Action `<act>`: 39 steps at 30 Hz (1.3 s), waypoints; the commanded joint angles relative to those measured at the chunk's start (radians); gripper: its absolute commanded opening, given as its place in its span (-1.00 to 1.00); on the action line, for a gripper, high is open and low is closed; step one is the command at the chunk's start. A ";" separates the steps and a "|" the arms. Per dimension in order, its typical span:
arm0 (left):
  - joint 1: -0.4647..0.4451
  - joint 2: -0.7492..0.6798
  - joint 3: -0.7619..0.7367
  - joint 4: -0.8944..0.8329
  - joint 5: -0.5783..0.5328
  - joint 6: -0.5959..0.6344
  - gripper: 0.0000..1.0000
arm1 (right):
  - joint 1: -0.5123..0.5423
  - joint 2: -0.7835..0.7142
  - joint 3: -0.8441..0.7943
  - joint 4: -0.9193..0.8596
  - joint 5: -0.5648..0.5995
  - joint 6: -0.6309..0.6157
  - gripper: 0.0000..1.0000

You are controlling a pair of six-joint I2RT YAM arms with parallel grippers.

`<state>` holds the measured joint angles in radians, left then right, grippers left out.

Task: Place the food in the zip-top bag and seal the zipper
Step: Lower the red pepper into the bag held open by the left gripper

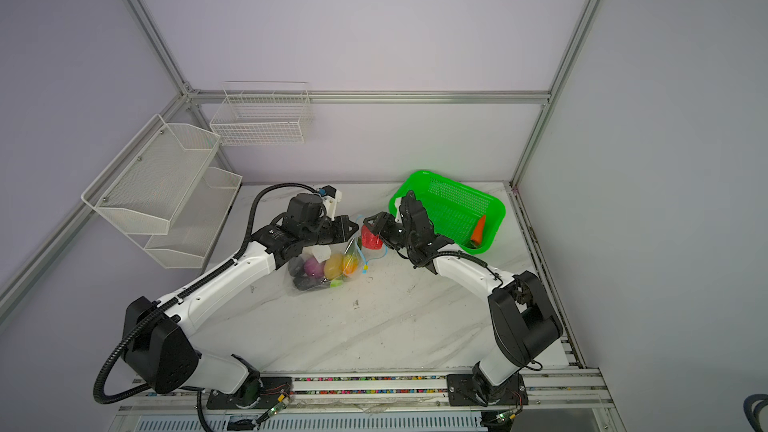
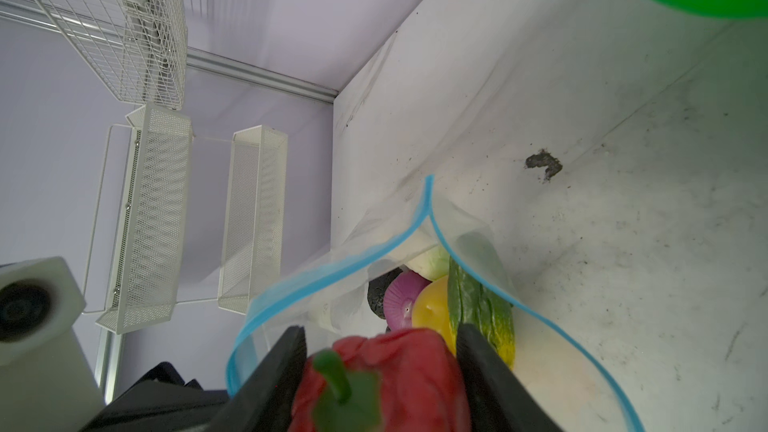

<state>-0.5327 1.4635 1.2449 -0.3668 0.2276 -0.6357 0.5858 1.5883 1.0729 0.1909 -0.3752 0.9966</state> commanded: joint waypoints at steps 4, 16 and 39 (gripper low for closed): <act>-0.005 -0.033 -0.012 0.025 0.005 -0.009 -1.00 | 0.026 0.039 0.017 0.038 0.006 0.031 0.15; -0.005 -0.038 -0.009 0.025 0.006 -0.010 -1.00 | 0.035 0.129 0.057 0.062 -0.019 0.022 0.15; -0.006 -0.041 -0.014 0.024 0.009 -0.014 -1.00 | 0.055 0.228 0.105 0.115 -0.047 0.034 0.16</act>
<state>-0.5327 1.4635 1.2449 -0.3672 0.2283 -0.6376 0.6300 1.8065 1.1423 0.2607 -0.4114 1.0100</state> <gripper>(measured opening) 0.047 0.579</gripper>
